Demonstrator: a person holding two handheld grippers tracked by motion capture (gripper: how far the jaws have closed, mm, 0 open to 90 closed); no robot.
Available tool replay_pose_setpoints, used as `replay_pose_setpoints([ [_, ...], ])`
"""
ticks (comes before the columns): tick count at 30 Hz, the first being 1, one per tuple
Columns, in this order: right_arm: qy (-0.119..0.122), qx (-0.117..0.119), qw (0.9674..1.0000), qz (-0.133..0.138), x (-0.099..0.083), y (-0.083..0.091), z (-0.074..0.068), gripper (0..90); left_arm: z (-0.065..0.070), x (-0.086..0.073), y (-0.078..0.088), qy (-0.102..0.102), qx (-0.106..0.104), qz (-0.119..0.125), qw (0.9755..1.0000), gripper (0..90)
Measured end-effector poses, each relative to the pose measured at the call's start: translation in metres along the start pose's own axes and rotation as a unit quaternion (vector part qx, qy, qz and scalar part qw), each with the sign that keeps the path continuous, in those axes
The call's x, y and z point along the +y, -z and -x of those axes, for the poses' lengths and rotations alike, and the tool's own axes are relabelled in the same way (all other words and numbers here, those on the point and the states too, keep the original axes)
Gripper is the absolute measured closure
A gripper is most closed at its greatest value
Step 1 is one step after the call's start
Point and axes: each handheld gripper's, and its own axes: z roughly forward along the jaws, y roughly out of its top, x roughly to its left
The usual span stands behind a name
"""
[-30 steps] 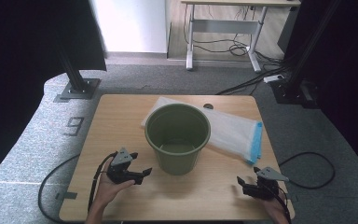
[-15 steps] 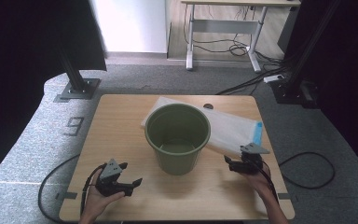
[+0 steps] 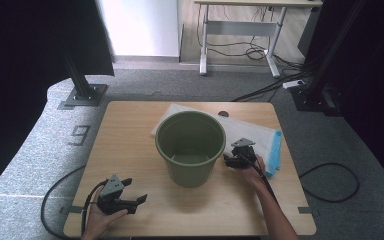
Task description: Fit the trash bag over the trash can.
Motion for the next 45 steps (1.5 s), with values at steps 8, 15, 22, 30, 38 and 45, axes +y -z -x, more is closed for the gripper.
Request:
replay_pose_setpoints([
  [8,-0.011,0.022,0.9996,-0.011,0.001,-0.002,0.005,59.0,0.001,-0.003,0.001,0.0,0.01,-0.005,0.9999,14.8],
  [15,-0.037,0.034,0.9985,-0.021,-0.003,-0.001,0.014,87.4,0.0,-0.005,0.001,0.006,0.024,-0.009,0.9996,15.1],
  [22,-0.038,0.037,0.9985,-0.013,-0.014,0.019,0.021,88.6,0.0,-0.007,0.004,0.016,0.014,-0.007,0.9997,15.2],
  [30,-0.026,0.022,0.9994,-0.002,-0.071,0.076,0.014,88.7,0.005,-0.005,0.004,0.018,0.006,-0.002,0.9998,15.2],
  [38,-0.042,0.005,0.9991,-0.001,-0.095,0.097,0.026,88.6,0.004,-0.006,0.002,0.029,0.002,0.002,0.9996,15.7],
  [45,-0.038,0.007,0.9992,0.014,-0.09,0.102,0.021,62.2,0.002,-0.009,0.001,0.036,0.004,0.003,0.9994,16.2],
])
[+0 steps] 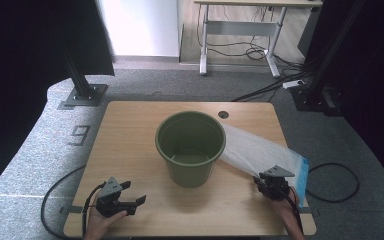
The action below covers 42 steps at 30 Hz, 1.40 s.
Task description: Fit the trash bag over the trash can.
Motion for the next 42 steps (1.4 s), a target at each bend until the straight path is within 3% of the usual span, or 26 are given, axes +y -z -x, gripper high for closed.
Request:
replay_pose_setpoints([
  [2,0.018,0.004,0.9995,0.024,0.013,0.0,-0.013,54.0,0.001,0.0,-0.001,-0.002,0.0,-0.001,1.0,16.2],
  [7,0.043,0.03,0.9979,0.037,0.037,-0.012,-0.028,53.4,0.002,0.0,-0.001,-0.004,0.0,-0.001,1.0,16.2],
  [9,0.059,0.057,0.9958,0.041,0.055,-0.029,-0.037,56.5,0.001,0.0,-0.001,-0.005,0.001,-0.002,1.0,16.2],
  [11,0.055,0.078,0.9947,0.037,0.064,-0.04,-0.04,56.8,0.001,0.0,-0.001,-0.005,0.001,-0.003,1.0,16.2],
  [12,0.055,0.078,0.9947,0.037,0.064,-0.04,-0.04,56.8,0.0,0.0,-0.001,-0.005,0.001,-0.003,1.0,16.2],
  [14,0.056,0.084,0.9947,0.023,0.071,-0.058,-0.04,56.9,0.0,-0.001,0.0,-0.004,0.0,-0.002,1.0,16.4],
  [19,0.047,0.08,0.9957,0.001,0.073,-0.08,-0.038,54.9,-0.001,-0.001,0.001,-0.004,-0.001,-0.003,1.0,16.4],
  [25,0.027,0.076,0.9964,-0.027,0.067,-0.093,-0.031,54.7,-0.002,-0.001,-0.001,-0.004,-0.003,-0.006,1.0,16.3],
  [28,0.023,0.069,0.997,-0.027,0.067,-0.092,-0.031,57.5,-0.002,-0.001,-0.001,-0.002,-0.003,-0.007,1.0,16.3],
  [33,0.006,0.069,0.9969,-0.037,0.067,-0.089,-0.026,87.6,-0.003,-0.002,0.0,0.001,-0.003,-0.003,1.0,16.4],
  [36,-0.004,0.067,0.9966,-0.049,0.064,-0.083,-0.026,88.6,-0.005,-0.003,0.0,0.005,-0.005,-0.001,1.0,17.3],
  [38,0.006,0.06,0.9973,-0.041,0.057,-0.067,-0.032,88.6,-0.006,-0.003,-0.001,0.005,-0.004,-0.002,1.0,17.5],
  [40,0.007,0.062,0.9973,-0.039,0.054,-0.063,-0.034,88.6,-0.007,-0.004,-0.001,0.006,-0.004,-0.002,1.0,17.4],
  [42,0.012,0.061,0.9972,-0.04,0.037,-0.042,-0.039,88.6,-0.007,-0.004,-0.001,0.006,-0.005,-0.002,1.0,17.6],
])
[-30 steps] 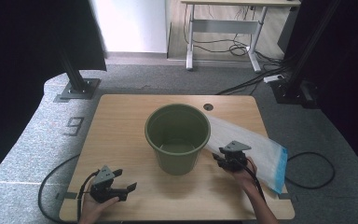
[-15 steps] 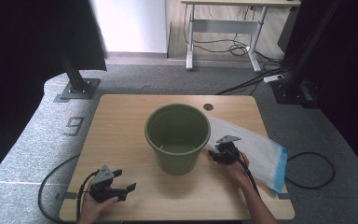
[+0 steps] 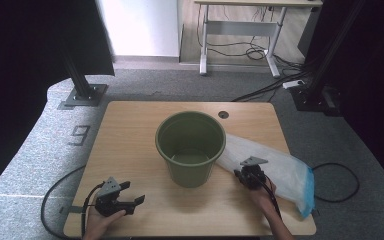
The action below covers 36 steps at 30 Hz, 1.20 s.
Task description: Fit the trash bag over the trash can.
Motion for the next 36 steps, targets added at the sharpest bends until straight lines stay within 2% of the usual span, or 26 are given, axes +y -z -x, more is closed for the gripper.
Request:
replay_pose_setpoints([
  [1,0.0,0.0,1.0,0.0,0.0,0.0,0.0,88.6,0.0,0.0,0.0,0.0,0.0,0.0,1.0,17.6],
  [5,-0.004,0.008,1.0,0.0,-0.031,0.025,-0.009,88.6,0.0,0.0,-0.001,0.001,-0.001,-0.001,1.0,18.0],
  [6,-0.004,0.008,1.0,0.0,-0.031,0.025,-0.009,88.6,0.0,0.0,-0.001,0.001,-0.001,-0.001,1.0,18.0],
  [9,0.009,0.004,0.9999,-0.008,-0.042,0.039,-0.016,88.5,0.001,0.0,-0.002,0.001,-0.001,-0.003,1.0,18.1],
  [11,0.012,0.004,0.9999,-0.009,-0.043,0.041,-0.016,87.6,0.002,0.0,-0.002,0.001,-0.001,-0.003,1.0,18.1],
  [14,0.015,0.004,0.9999,-0.001,-0.04,0.047,-0.02,63.7,0.002,0.0,-0.003,0.001,0.0,-0.004,1.0,18.1],
  [18,0.017,-0.012,0.9997,0.013,-0.024,0.052,-0.026,41.4,0.003,-0.001,-0.004,0.001,-0.001,-0.005,1.0,18.1],
  [19,0.02,-0.015,0.9996,0.014,-0.012,0.051,-0.027,35.6,0.002,-0.001,-0.004,0.001,-0.001,-0.006,1.0,18.1],
  [20,0.02,-0.013,0.9996,0.012,-0.008,0.05,-0.027,34.1,0.002,-0.001,-0.004,0.002,-0.001,-0.006,1.0,18.1],
  [21,0.02,-0.013,0.9996,0.012,-0.008,0.05,-0.027,34.1,0.002,-0.001,-0.004,0.002,-0.001,-0.005,1.0,18.1],
  [24,0.014,0.0,0.9999,0.005,0.008,0.039,-0.023,32.6,0.002,-0.001,-0.004,0.001,-0.001,-0.006,1.0,18.1],
  [27,0.016,0.014,0.9998,0.006,0.012,0.03,-0.024,39.3,0.002,-0.002,-0.003,0.001,-0.001,-0.005,1.0,18.1],
  [30,0.016,0.005,0.9998,-0.005,-0.005,0.025,-0.024,42.7,0.001,-0.002,-0.002,0.001,-0.001,-0.005,1.0,18.1],
  [32,0.015,0.005,0.9998,-0.007,-0.009,0.025,-0.023,42.7,0.0,-0.003,-0.002,0.001,0.001,-0.004,1.0,18.1],
  [33,0.014,0.003,0.9998,-0.012,-0.019,0.028,-0.02,42.3,0.0,-0.002,-0.001,0.003,0.0,-0.002,1.0,18.1],
  [36,0.01,0.007,0.9999,-0.009,-0.024,0.033,-0.018,41.5,0.0,-0.002,0.0,0.003,0.0,0.0,1.0,18.1],
])
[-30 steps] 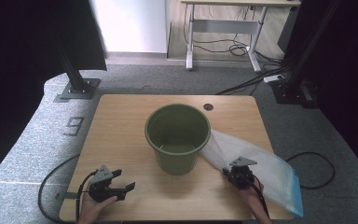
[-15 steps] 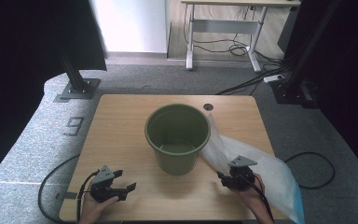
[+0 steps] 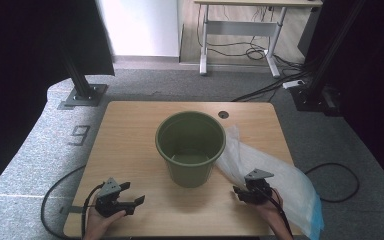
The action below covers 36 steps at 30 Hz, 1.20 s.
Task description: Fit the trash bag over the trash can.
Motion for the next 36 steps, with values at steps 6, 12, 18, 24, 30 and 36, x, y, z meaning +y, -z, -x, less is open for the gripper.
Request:
replay_pose_setpoints([
  [6,-0.003,-0.003,0.9995,0.03,0.008,0.022,0.001,36.6,0.001,0.0,-0.002,-0.001,0.0,-0.002,1.0,18.1],
  [12,-0.016,0.003,0.9988,0.047,0.029,0.025,0.009,32.3,0.001,0.0,-0.002,-0.001,-0.001,-0.002,1.0,18.1],
  [18,-0.067,0.026,0.9971,0.027,0.053,-0.008,0.039,23.9,0.0,0.0,-0.001,-0.001,0.0,-0.003,1.0,18.1],
  [24,-0.099,0.046,0.994,0.011,0.063,-0.029,0.053,18.8,-0.001,0.0,-0.001,-0.002,0.002,-0.005,1.0,18.2],
  [30,-0.097,0.056,0.9936,-0.011,0.063,-0.045,0.045,16.2,-0.001,0.0,-0.001,-0.002,0.001,-0.004,1.0,18.2],
  [36,-0.093,0.074,0.9928,-0.014,0.063,-0.053,0.034,16.7,-0.001,0.0,-0.001,-0.002,0.002,-0.005,1.0,18.2],
])
